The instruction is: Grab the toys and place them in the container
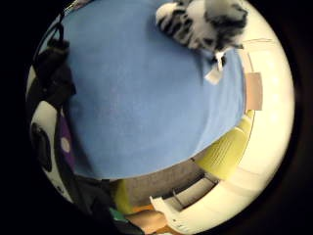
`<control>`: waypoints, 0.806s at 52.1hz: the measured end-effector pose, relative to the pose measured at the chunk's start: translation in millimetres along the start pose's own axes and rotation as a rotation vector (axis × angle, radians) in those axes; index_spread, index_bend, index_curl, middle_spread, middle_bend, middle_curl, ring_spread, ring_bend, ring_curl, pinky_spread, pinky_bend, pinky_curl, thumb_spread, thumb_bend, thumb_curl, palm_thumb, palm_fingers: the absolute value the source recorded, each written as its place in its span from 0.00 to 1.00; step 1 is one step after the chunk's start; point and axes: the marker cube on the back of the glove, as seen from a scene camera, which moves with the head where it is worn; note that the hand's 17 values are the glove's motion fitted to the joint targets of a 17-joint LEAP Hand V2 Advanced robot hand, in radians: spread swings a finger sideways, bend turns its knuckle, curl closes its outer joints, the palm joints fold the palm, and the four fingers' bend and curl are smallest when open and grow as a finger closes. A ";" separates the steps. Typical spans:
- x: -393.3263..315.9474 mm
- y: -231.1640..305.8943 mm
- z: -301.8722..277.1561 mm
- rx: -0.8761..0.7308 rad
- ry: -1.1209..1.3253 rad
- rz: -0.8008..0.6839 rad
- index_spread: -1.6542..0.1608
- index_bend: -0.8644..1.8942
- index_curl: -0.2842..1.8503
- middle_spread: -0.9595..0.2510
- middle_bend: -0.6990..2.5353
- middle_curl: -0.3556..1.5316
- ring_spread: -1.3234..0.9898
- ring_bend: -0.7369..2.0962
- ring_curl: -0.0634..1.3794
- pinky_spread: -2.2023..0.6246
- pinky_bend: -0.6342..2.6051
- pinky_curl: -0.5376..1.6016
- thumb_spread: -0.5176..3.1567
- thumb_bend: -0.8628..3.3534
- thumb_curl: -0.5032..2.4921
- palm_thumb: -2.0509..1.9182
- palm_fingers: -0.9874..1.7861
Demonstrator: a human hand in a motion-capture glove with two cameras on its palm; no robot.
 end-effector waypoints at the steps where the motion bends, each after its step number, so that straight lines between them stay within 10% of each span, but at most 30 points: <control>1: -0.6 -1.9 -2.9 0.024 0.016 0.000 0.73 0.56 0.39 0.65 0.26 0.33 0.38 0.36 0.20 0.68 0.37 0.41 0.48 0.24 0.26 0.60 0.57; 15: -28.8 -53.3 -59.4 0.143 0.011 -0.024 0.74 0.35 0.36 0.52 0.39 0.41 0.36 0.58 0.36 0.62 0.41 0.43 0.42 0.26 0.33 0.68 0.80; 42: -301.7 -146.8 -289.9 0.404 0.000 -0.343 0.75 0.50 0.43 0.55 0.55 0.51 0.41 0.68 0.41 0.60 0.41 0.44 0.49 0.22 0.32 0.64 0.86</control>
